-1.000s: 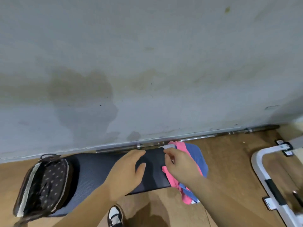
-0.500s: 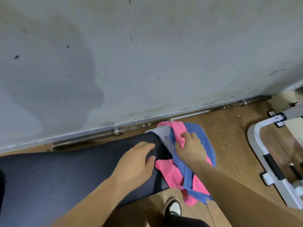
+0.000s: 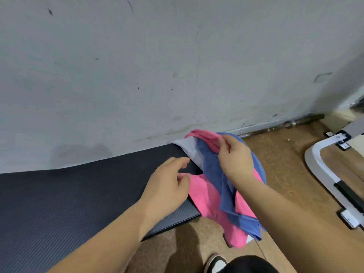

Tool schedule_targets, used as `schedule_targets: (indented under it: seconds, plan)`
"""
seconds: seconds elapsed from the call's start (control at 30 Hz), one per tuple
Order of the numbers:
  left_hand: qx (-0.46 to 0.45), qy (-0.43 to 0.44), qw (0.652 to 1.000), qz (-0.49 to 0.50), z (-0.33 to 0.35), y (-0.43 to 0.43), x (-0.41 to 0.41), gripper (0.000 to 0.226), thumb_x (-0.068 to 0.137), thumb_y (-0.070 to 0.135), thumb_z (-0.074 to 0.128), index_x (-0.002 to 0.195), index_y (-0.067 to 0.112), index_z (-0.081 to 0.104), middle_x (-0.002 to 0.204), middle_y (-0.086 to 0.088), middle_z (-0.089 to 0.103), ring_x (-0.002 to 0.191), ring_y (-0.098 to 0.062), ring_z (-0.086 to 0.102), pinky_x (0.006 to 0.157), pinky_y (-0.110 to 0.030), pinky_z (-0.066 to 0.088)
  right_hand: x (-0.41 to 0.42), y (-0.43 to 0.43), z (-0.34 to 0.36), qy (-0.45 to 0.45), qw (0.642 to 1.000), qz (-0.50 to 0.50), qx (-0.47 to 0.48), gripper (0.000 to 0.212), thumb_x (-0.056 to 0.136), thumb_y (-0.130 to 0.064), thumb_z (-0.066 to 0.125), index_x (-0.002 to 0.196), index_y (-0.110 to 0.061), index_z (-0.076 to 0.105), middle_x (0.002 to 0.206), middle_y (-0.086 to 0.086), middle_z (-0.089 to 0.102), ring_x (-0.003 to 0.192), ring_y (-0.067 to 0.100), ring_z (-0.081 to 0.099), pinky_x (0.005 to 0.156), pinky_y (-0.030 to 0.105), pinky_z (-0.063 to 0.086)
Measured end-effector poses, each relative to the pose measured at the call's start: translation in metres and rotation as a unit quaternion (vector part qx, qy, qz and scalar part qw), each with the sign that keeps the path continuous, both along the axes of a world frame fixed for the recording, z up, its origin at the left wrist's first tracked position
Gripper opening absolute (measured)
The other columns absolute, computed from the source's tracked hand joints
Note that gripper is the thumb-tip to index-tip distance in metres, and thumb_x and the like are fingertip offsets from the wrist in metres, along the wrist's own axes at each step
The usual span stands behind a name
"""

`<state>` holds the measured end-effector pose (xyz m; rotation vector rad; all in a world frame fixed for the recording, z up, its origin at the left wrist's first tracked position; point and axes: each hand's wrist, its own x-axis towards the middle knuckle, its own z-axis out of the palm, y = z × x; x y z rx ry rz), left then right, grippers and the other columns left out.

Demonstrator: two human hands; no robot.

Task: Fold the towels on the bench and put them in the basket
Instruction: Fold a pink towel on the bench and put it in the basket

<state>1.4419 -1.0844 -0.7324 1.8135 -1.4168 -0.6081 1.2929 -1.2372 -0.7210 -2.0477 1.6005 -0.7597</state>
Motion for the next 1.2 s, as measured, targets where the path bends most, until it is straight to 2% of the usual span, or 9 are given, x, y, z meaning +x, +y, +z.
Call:
schedule_targets:
  seconds: [0.1,0.23,0.4,0.57,0.7,0.87,0.93,1.07,1.2]
  plan:
    - [-0.008,0.009,1.000,-0.005,0.041,0.022,-0.007,0.045,0.094,0.015,0.062,0.138,0.024,0.059,0.122,0.014,0.059,0.086,-0.004,0.066,0.085,-0.027,0.053,0.008,0.032,0.060,-0.160,0.986,0.029,-0.033,0.018,0.106,-0.019,0.050,0.102,-0.010,0.066,0.084,-0.007,0.066,0.083,0.008,0.061,0.082,0.028,0.046]
    - [-0.060,0.011,0.996,0.070,0.100,0.028,0.003,0.054,0.097,0.023,0.062,0.148,0.030,0.046,0.136,0.016,0.051,0.100,0.005,0.061,0.091,-0.027,0.054,0.023,0.073,0.144,-0.244,0.958,0.153,0.005,0.018,0.107,-0.013,0.047,0.093,-0.012,0.058,0.071,-0.010,0.056,0.057,-0.012,0.055,0.060,0.013,0.041]
    - [-0.150,-0.015,0.986,0.074,0.139,0.059,0.017,0.049,0.091,0.021,0.065,0.136,0.037,0.056,0.125,0.020,0.061,0.110,0.000,0.060,0.090,-0.021,0.050,0.039,0.111,0.188,-0.197,0.920,0.332,0.063,0.020,0.103,-0.018,0.056,0.085,-0.013,0.064,0.071,-0.012,0.064,0.066,0.002,0.056,0.065,0.021,0.045]
    - [-0.143,0.017,0.986,0.083,0.158,0.104,0.034,0.010,0.092,0.015,0.067,0.088,0.024,0.065,0.083,0.008,0.071,0.080,-0.008,0.067,0.074,-0.027,0.056,0.043,0.138,0.197,-0.164,0.915,0.368,0.027,0.019,0.088,-0.019,0.078,0.086,-0.009,0.062,0.073,0.000,0.064,0.064,0.008,0.053,0.060,0.022,0.045]
    - [-0.126,-0.002,0.982,0.138,0.156,0.144,0.059,0.018,0.093,0.007,0.065,0.090,0.024,0.066,0.074,0.011,0.067,0.059,0.001,0.056,0.061,-0.011,0.044,0.043,0.146,0.199,-0.121,0.920,0.370,-0.038,0.012,0.091,-0.023,0.076,0.087,-0.013,0.070,0.080,0.005,0.071,0.069,0.010,0.057,0.065,0.028,0.048]
    - [-0.140,-0.076,0.965,0.208,0.173,0.189,0.078,0.022,0.099,0.010,0.054,0.100,0.027,0.069,0.092,0.020,0.069,0.087,0.008,0.062,0.072,-0.001,0.040,0.039,0.164,0.192,0.134,0.887,0.375,-0.234,0.023,0.100,-0.021,0.050,0.119,-0.023,0.063,0.114,0.003,0.067,0.104,0.029,0.064,0.083,0.041,0.052]
    - [-0.152,-0.105,0.956,0.228,0.185,0.200,0.079,0.019,0.101,0.013,0.054,0.104,0.024,0.070,0.094,0.016,0.070,0.087,0.003,0.063,0.076,-0.007,0.042,0.039,0.172,0.188,0.166,0.892,0.341,-0.247,0.035,0.098,-0.013,0.046,0.129,-0.023,0.057,0.121,0.006,0.063,0.108,0.033,0.063,0.084,0.045,0.052]
    - [-0.147,-0.161,0.951,0.218,0.193,0.223,0.082,0.017,0.101,0.015,0.056,0.108,0.019,0.070,0.097,0.010,0.073,0.090,-0.009,0.064,0.082,-0.022,0.045,0.038,0.179,0.187,0.017,0.937,0.306,-0.168,0.035,0.098,-0.004,0.047,0.126,-0.015,0.064,0.118,0.008,0.070,0.109,0.032,0.064,0.088,0.032,0.047]
    - [-0.086,-0.210,0.962,0.151,0.185,0.248,0.092,0.026,0.099,0.007,0.053,0.111,0.022,0.070,0.101,0.014,0.070,0.094,-0.008,0.061,0.085,-0.023,0.045,0.041,0.200,0.187,-0.137,0.945,0.292,-0.059,0.027,0.103,-0.007,0.046,0.108,-0.016,0.071,0.094,-0.007,0.068,0.088,0.014,0.062,0.071,0.006,0.038]
